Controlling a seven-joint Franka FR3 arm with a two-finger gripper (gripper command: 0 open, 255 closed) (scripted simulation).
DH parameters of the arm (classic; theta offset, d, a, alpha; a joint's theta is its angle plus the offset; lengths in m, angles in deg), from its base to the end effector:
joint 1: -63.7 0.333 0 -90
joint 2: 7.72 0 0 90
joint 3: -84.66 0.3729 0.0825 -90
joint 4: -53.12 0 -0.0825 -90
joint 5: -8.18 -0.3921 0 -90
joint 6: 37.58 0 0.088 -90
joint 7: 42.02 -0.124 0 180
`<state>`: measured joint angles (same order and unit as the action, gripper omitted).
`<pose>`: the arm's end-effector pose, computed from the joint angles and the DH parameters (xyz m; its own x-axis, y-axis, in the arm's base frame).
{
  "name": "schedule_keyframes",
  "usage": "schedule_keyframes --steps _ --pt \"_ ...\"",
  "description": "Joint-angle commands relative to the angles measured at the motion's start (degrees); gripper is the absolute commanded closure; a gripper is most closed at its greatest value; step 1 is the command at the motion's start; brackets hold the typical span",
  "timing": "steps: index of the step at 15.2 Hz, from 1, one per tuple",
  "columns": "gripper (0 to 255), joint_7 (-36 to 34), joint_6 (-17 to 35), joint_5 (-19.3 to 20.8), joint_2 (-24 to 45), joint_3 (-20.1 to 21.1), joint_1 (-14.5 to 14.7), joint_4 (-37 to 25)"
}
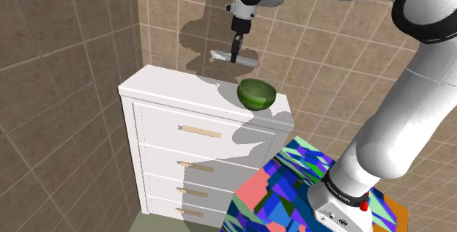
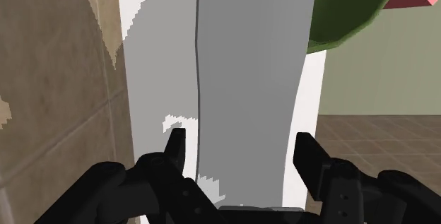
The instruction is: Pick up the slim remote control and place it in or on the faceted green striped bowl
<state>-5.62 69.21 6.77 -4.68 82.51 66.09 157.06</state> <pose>0.5888 0.0052 0.5411 0.8066 0.5910 0.0101 0.5910 -0.8064 -0.0193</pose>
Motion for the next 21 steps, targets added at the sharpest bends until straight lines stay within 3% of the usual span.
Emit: schedule_keyframes --steps 1,9,21 --pt "255 0.72 0.93 0.13 -4.29 -0.35 -0.37 5.22" --pt "255 2.96 1.49 1.53 -23.61 -1.79 -1.86 25.11" --pt "255 3.22 11.07 1.44 -21.36 -1.97 -1.86 32.45"
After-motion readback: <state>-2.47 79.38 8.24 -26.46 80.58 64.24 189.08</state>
